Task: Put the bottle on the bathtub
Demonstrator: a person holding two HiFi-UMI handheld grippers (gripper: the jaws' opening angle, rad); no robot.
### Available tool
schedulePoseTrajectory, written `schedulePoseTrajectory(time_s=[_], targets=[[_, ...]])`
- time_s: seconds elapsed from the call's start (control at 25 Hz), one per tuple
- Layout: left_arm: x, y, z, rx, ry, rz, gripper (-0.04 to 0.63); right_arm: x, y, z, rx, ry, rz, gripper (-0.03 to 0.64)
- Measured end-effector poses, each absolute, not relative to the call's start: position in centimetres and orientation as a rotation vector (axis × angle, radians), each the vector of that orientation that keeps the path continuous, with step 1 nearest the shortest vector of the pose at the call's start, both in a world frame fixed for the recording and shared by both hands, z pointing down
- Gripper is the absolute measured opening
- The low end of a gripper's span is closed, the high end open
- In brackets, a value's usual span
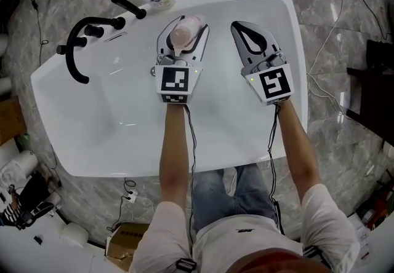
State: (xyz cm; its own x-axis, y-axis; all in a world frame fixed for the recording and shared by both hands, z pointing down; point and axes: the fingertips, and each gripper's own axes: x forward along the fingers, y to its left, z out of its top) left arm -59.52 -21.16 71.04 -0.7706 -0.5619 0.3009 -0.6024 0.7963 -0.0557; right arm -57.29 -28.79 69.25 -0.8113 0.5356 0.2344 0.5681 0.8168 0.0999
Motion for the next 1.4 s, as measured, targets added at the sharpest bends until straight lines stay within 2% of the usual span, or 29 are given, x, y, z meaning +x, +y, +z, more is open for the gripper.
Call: schedulePoseTrajectory(time_s=[0.52,1.4], targets=[[-66.6,-21.3,77.9,0.880,-2.689,0.217,0.227,-64.4,-28.2,74.9,-0.858,-2.804,-0.261,-0.005],[-73.6,-22.6,83.4,0.830,-2.683,0.192,0.232,-69.0,-28.6,80.2,-0.805,-2.775,-0.221,-0.005]])
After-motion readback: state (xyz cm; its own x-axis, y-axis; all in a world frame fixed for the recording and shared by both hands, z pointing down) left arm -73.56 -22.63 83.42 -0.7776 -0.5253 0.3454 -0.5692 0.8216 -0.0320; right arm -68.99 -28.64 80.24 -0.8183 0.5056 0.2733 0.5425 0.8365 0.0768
